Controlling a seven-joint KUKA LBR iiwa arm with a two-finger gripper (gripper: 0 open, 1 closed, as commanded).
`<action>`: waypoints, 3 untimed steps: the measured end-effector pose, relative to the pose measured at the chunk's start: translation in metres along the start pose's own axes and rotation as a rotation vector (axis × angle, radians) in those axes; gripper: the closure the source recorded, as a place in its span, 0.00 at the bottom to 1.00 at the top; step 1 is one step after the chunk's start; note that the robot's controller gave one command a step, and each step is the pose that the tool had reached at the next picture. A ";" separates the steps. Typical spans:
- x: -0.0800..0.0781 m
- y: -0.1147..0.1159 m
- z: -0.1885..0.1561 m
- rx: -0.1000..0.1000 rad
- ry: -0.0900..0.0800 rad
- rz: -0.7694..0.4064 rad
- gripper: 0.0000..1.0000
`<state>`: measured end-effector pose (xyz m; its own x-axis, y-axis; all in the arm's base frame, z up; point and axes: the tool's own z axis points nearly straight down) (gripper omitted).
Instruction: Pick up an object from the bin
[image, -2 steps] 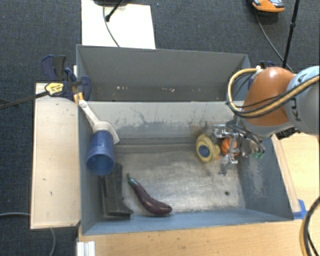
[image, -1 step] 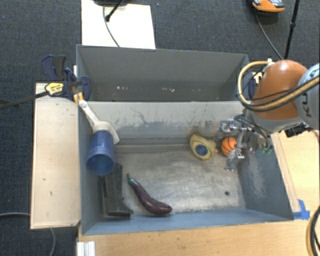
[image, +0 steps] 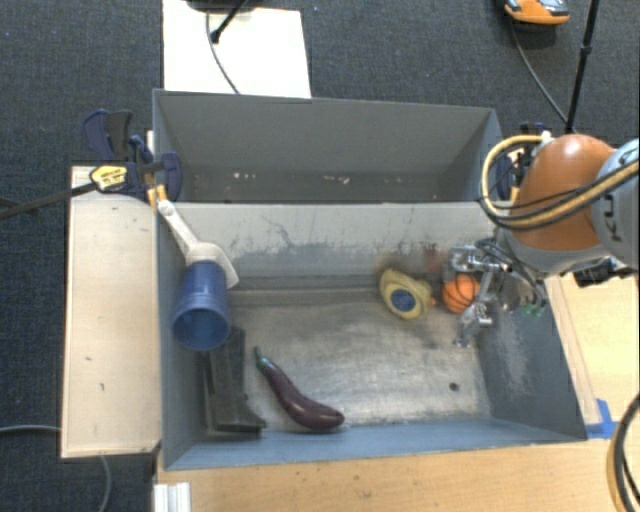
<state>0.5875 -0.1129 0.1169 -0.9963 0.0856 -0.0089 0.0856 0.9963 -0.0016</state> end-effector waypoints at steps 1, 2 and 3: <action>-0.001 -0.015 0.004 -0.004 0.011 -0.179 0.00; -0.018 -0.011 0.033 -0.007 -0.041 0.165 1.00; -0.018 -0.011 0.033 -0.006 -0.041 0.163 1.00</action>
Offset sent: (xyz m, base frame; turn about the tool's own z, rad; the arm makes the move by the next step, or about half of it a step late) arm 0.0027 -0.0153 -0.0469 0.1701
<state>0.6043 -0.1258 0.0842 -0.9679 0.2465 -0.0489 0.2464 0.9691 0.0095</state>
